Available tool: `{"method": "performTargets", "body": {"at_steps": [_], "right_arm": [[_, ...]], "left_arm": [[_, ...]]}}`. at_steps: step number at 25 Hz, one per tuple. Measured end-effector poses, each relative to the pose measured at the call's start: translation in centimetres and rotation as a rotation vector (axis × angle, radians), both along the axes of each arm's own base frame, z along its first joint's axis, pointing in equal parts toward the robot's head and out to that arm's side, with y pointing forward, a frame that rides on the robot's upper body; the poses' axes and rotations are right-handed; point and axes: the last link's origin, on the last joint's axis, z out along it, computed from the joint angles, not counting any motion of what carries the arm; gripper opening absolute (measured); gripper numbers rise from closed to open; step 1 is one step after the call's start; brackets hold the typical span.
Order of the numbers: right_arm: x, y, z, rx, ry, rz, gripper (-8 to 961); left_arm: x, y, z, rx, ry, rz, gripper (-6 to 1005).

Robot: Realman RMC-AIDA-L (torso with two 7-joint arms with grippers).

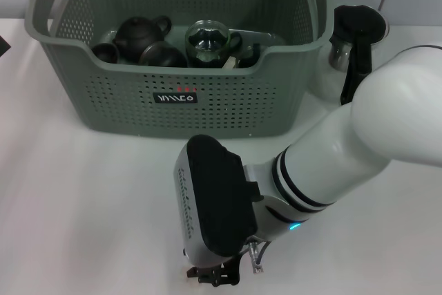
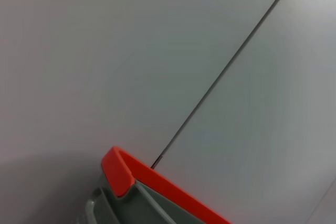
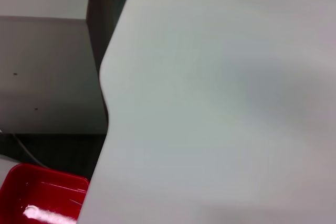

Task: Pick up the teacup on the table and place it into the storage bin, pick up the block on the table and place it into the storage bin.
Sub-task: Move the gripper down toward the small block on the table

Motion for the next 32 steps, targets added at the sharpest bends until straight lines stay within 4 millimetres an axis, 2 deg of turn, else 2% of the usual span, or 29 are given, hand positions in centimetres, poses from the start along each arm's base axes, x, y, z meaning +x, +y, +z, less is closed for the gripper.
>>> {"method": "performTargets", "body": {"at_steps": [12, 32], "right_arm": [[-0.40, -0.19, -0.14, 0.010, -0.004, -0.058, 535], [0.50, 0.10, -0.59, 0.026, -0.016, -0.072, 531]], "left_arm": [[-0.10, -0.11, -0.24, 0.000, -0.002, 0.003, 921], [-0.21, -0.17, -0.32, 0.004, -0.011, 0.010, 920]]}}
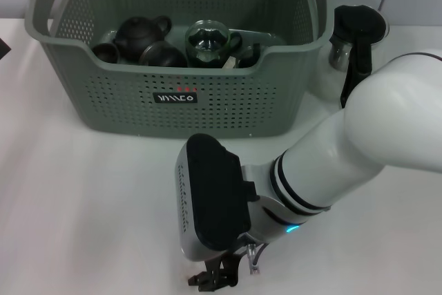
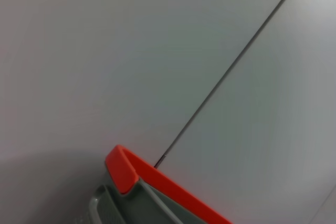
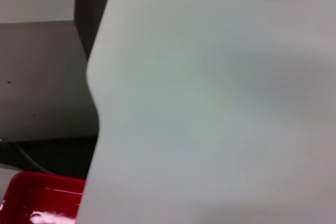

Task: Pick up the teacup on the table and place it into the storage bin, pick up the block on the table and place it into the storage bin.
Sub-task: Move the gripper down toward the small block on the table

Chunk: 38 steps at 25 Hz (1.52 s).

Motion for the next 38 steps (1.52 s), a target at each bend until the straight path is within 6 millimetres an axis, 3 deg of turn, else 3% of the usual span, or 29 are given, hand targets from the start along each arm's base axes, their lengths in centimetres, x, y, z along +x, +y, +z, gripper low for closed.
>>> {"method": "performTargets", "body": {"at_steps": [9, 38], "right_arm": [[0.2, 0.8, 0.1, 0.033, 0.008, -0.011, 530], [0.5, -0.2, -0.1, -0.024, -0.001, 0.040, 504]], "left_arm": [[0.0, 0.0, 0.0, 0.000, 0.000, 0.001, 920], [-0.1, 0.1, -0.1, -0.002, 0.004, 0.009, 920]]}}
